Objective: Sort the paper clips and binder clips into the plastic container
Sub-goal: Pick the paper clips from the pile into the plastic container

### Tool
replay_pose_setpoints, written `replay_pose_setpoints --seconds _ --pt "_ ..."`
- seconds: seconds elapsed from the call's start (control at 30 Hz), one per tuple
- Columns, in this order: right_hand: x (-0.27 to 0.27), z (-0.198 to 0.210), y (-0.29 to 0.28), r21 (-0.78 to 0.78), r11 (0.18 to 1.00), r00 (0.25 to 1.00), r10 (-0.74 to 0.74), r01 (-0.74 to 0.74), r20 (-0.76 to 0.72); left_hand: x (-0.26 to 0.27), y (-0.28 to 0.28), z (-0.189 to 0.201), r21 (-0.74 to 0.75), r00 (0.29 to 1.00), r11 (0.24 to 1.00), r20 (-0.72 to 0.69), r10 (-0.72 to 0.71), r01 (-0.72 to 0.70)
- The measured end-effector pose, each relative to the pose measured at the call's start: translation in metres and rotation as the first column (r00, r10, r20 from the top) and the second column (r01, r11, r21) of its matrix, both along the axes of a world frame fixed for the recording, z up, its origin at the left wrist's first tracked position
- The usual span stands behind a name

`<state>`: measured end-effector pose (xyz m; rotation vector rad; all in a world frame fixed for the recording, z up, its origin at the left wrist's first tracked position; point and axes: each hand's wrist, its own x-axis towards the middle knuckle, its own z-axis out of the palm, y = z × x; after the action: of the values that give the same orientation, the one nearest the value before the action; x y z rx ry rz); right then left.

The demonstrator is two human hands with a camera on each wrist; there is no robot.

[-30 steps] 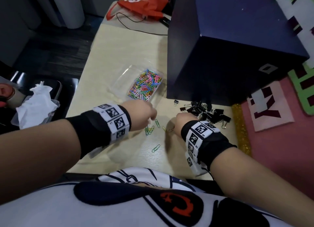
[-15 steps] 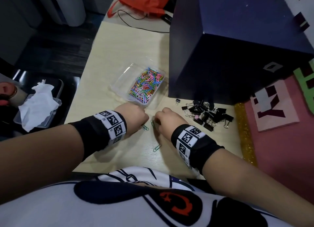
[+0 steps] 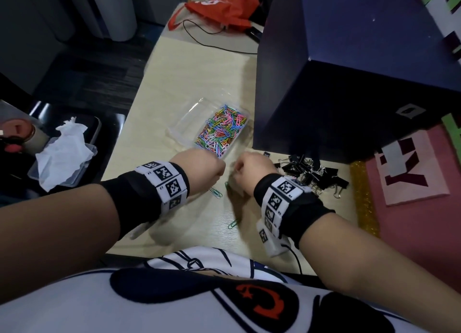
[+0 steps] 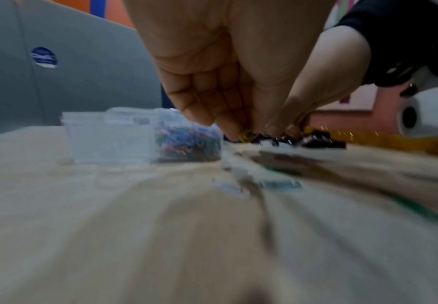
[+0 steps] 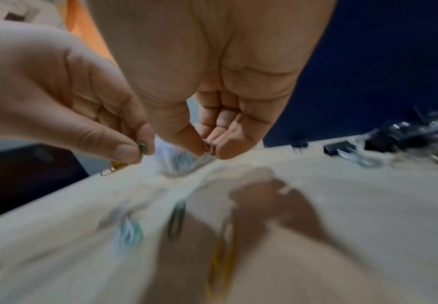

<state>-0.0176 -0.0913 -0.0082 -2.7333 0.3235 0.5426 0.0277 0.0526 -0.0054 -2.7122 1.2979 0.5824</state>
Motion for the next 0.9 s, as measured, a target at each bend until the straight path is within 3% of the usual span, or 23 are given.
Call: replay_pose_setpoints --seconds 0.1,0.2,0.3,0.4,0.47,0.53,0.63,0.73,0.9 --pt "0.02 0.02 -0.001 0.102 0.991 0.98 -0.099 0.082 0.173 0.016 0.001 0.017 -0.203 0.994 0.974 0.002 0.106 -0.104" --pt "0.035 0.035 -0.003 0.255 0.959 0.947 -0.188 0.12 0.26 0.036 0.005 0.031 -0.376 0.967 0.896 0.005 0.255 -0.234" --pt "0.033 0.039 -0.006 0.172 0.981 0.963 -0.131 0.091 0.237 0.051 0.007 0.039 -0.423 0.95 0.86 -0.004 0.312 -0.285" --pt "0.02 0.038 -0.008 -0.066 0.998 1.0 -0.02 0.019 -0.015 0.051 0.009 0.035 -0.389 0.958 0.88 -0.021 0.286 -0.271" --pt "0.005 0.037 -0.009 -0.218 0.971 0.97 0.039 -0.093 -0.24 0.045 0.011 0.031 -0.376 0.965 0.891 -0.038 0.259 -0.254" --pt "-0.011 0.029 -0.015 -0.248 0.95 0.924 0.088 -0.19 -0.373 0.035 0.013 0.025 -0.292 0.982 0.937 -0.064 0.179 -0.19" --pt "-0.024 0.018 -0.01 -0.234 0.934 0.867 0.132 -0.271 -0.48 0.021 0.014 0.011 -0.028 0.993 0.999 -0.111 0.032 -0.036" --pt "-0.022 0.015 0.0 -0.186 0.961 0.907 0.114 -0.204 -0.406 0.015 0.016 -0.004 0.163 0.995 0.986 -0.096 -0.027 0.042" --pt "-0.021 0.006 0.012 -0.11 0.986 0.971 0.099 -0.125 -0.218 0.013 0.02 -0.016 0.189 0.999 0.981 -0.021 -0.024 0.028"
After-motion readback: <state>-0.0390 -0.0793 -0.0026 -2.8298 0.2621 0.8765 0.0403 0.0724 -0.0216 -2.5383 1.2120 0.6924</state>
